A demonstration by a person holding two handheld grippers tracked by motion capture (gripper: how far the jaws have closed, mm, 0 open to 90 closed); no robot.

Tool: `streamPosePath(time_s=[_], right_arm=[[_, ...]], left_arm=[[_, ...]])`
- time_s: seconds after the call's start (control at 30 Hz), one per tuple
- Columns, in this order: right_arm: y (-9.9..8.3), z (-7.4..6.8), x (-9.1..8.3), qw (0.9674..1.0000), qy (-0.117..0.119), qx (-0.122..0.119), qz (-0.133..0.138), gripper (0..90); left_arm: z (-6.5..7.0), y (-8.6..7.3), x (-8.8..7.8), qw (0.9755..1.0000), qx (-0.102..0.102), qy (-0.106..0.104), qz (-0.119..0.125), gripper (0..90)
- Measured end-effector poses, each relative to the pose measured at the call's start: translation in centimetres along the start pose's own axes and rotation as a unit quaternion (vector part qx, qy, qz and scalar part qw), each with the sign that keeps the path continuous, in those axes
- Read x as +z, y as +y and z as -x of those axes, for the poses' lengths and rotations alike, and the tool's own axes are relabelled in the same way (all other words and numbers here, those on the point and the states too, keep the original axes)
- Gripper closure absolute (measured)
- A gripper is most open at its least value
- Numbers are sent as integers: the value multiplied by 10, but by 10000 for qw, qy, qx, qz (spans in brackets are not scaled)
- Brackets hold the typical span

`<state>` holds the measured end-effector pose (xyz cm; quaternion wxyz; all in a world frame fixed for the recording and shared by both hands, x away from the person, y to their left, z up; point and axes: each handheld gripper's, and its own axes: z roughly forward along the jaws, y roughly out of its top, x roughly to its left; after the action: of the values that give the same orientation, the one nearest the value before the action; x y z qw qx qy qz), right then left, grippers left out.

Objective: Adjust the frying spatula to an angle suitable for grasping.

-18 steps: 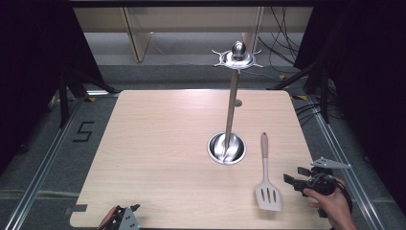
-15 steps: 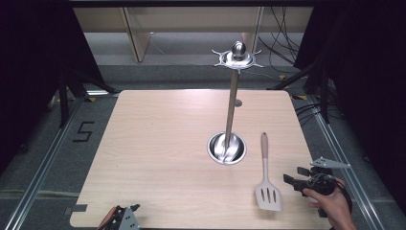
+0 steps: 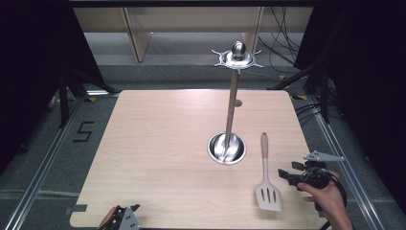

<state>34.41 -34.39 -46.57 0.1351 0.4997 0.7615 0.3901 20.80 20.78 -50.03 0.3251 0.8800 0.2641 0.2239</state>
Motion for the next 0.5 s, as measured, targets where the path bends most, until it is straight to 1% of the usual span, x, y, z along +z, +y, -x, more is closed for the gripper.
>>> streamPosePath(time_s=[0.03, 0.07, 0.13, 0.17, 0.2, 0.23, 0.27, 0.3, 0.33, 0.37, 0.4, 0.43, 0.47, 0.5], right_arm=[[0, 0, 0, 10000, 0, 0, 0, 293], [4, -3, 1, 9999, -73, -62, -56, 295], [6, -5, 1, 9999, -85, -59, -74, 297], [9, -5, 2, 9998, -81, -150, -61, 301], [10, -8, 2, 9997, -176, -89, -143, 304], [13, -8, 3, 9987, -316, -381, -111, 304], [17, -11, 4, 9966, -506, -640, -143, 305], [20, -15, 4, 9979, -443, -381, -278, 308], [20, -15, 4, 9979, -443, -381, -278, 308], [22, -13, 7, 9968, -487, -607, -174, 309], [27, -17, 7, 9972, -480, -429, -376, 319], [29, -19, 9, 9973, -497, -399, -365, 334], [31, -18, 12, 9968, -483, -527, -354, 338], [31, -18, 12, 9968, -483, -527, -354, 338]], left_arm=[[0, 0, 0, 10000, 3, 11, 2, 150], [0, 0, 0, 10000, -11, 6, 5, 150], [0, 0, 0, 10000, -16, 20, 3, 150], [0, 0, 1, 10000, -2, 64, -24, 150], [0, 0, 1, 10000, -20, 31, 2, 150], [0, 0, 1, 10000, 7, 84, -21, 150], [0, 0, 0, 10000, -29, 32, 7, 150], [0, 0, 0, 10000, 22, -7, -23, 150], [0, 0, 0, 10000, 11, 11, -14, 150], [0, 0, 0, 10000, 8, 19, -10, 150], [0, 0, 0, 10000, 7, 22, -9, 150], [0, 0, 0, 10000, 32, 46, -41, 150], [1, 0, 1, 10000, -40, 28, 2, 150], [2, -1, 1, 9999, -136, 72, -71, 150]])
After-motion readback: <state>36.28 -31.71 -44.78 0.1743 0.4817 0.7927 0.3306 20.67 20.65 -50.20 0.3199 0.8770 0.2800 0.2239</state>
